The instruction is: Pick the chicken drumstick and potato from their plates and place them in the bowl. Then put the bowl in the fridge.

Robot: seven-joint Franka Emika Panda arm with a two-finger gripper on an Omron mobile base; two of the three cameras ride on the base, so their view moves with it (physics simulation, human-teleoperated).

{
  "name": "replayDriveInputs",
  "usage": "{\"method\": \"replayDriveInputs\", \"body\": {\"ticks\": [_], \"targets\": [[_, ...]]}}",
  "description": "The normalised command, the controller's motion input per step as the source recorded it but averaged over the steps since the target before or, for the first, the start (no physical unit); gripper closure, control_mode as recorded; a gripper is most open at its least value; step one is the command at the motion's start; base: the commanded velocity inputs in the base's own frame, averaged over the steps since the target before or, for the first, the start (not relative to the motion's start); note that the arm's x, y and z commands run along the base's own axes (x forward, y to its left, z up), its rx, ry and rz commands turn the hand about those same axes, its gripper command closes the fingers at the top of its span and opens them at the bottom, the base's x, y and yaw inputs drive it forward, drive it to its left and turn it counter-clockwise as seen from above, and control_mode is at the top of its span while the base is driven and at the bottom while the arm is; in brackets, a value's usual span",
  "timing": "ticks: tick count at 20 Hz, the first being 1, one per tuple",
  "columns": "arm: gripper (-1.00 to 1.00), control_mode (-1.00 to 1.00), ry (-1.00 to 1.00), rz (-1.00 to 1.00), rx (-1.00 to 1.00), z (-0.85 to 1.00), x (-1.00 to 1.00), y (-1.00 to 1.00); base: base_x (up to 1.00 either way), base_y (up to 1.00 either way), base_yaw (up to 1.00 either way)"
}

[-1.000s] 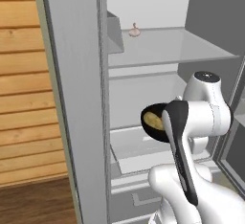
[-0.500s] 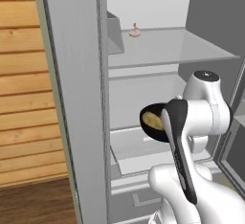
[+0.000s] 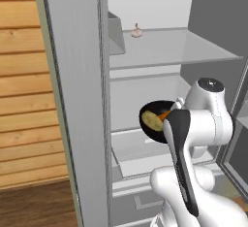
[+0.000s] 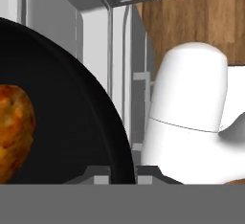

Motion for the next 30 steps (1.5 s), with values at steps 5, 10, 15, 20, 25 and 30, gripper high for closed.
{"method": "replayDriveInputs", "body": {"ticks": [5, 10, 15, 20, 25, 30], "targets": [[1.00, -1.00, -0.16, 0.00, 0.01, -0.14, 0.23, 0.05, 0.00, 0.00, 0.00], [1.00, -1.00, 0.00, 0.00, 0.01, -0.04, 0.92, 0.01, 0.00, 0.00, 0.00], [1.00, -1.00, 0.00, -0.01, 0.00, -0.28, 0.93, 0.09, 0.00, 0.00, 0.00], [1.00, -1.00, 0.00, 0.00, 0.00, -0.52, 0.92, 0.10, 0.00, 0.00, 0.00], [1.00, -1.00, -0.02, 0.00, 0.02, -0.34, 0.57, 0.00, 0.00, 0.00, 0.00], [1.00, -1.00, 0.00, 0.00, 0.00, -0.25, 0.30, 0.07, 0.00, 0.00, 0.00]]}}
